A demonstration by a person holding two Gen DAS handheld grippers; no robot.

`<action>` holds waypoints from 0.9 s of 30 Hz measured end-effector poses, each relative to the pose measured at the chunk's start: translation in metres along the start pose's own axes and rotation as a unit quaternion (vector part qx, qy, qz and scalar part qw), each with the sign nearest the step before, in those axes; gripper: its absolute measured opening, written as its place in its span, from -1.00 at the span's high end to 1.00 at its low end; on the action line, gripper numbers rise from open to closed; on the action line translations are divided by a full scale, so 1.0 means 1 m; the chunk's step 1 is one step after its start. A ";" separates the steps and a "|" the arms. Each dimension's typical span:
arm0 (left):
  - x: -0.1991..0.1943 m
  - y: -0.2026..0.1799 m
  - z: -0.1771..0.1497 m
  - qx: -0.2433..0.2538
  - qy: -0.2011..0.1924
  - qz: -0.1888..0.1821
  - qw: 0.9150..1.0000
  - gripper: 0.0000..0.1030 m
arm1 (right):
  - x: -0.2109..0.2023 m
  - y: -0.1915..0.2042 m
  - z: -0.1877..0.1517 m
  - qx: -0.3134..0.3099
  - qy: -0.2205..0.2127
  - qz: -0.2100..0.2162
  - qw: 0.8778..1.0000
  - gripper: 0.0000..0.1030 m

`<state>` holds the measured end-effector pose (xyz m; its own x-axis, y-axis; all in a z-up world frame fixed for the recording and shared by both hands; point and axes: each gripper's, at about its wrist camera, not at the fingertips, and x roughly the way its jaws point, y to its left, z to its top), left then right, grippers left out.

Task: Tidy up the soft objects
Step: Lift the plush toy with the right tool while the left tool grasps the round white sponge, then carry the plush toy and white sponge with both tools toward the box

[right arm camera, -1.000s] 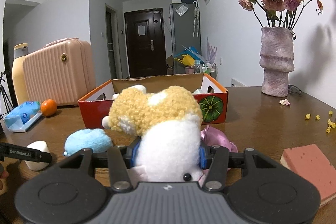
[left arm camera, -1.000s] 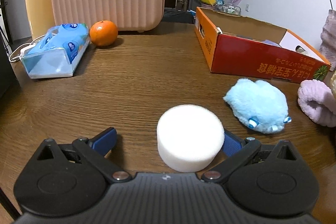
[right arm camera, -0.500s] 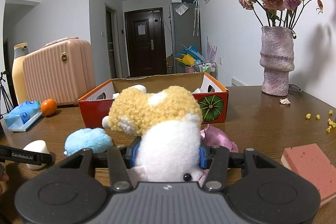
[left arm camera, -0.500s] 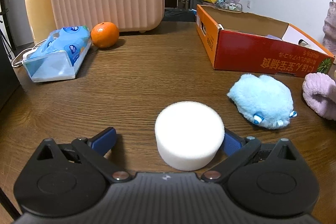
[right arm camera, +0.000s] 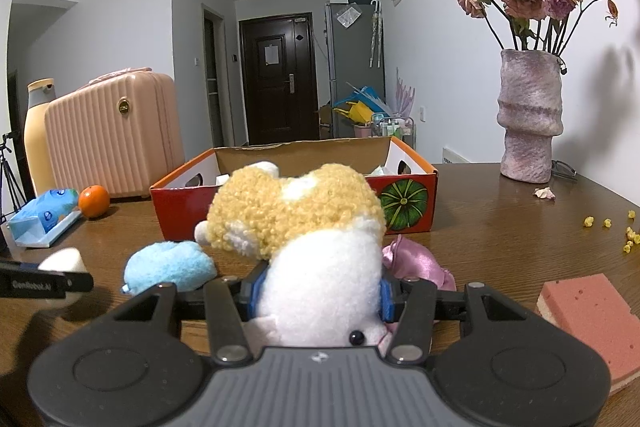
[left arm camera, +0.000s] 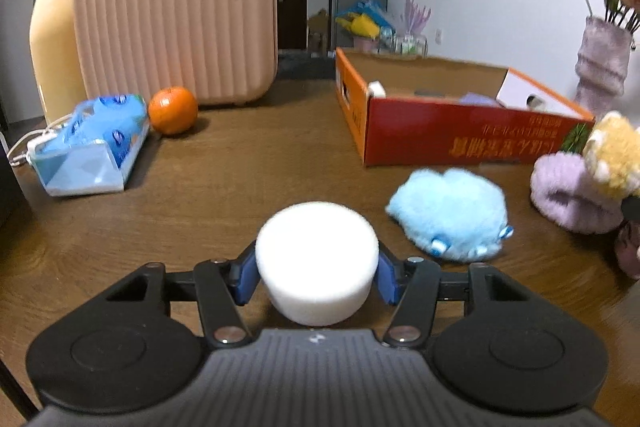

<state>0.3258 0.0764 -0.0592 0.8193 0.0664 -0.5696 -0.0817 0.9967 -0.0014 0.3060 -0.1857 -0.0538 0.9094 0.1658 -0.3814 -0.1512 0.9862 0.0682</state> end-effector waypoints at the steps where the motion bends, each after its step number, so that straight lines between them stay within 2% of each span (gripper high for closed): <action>1: -0.003 -0.001 0.000 0.001 -0.008 0.001 1.000 -0.12 | 0.000 0.000 0.000 0.000 0.000 0.000 1.000 0.03; 10: -0.020 -0.006 0.009 -0.020 -0.049 0.010 0.999 -0.12 | 0.001 -0.001 0.003 0.003 -0.008 -0.002 1.000 0.03; 27: -0.034 -0.040 0.037 -0.039 -0.107 0.006 0.993 -0.13 | 0.011 0.004 0.025 0.011 -0.055 -0.006 0.998 0.03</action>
<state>0.3225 0.0365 -0.0093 0.9191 0.0950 -0.3824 -0.1292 0.9895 -0.0648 0.3246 -0.1799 -0.0346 0.9487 0.1507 -0.2781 -0.1320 0.9876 0.0851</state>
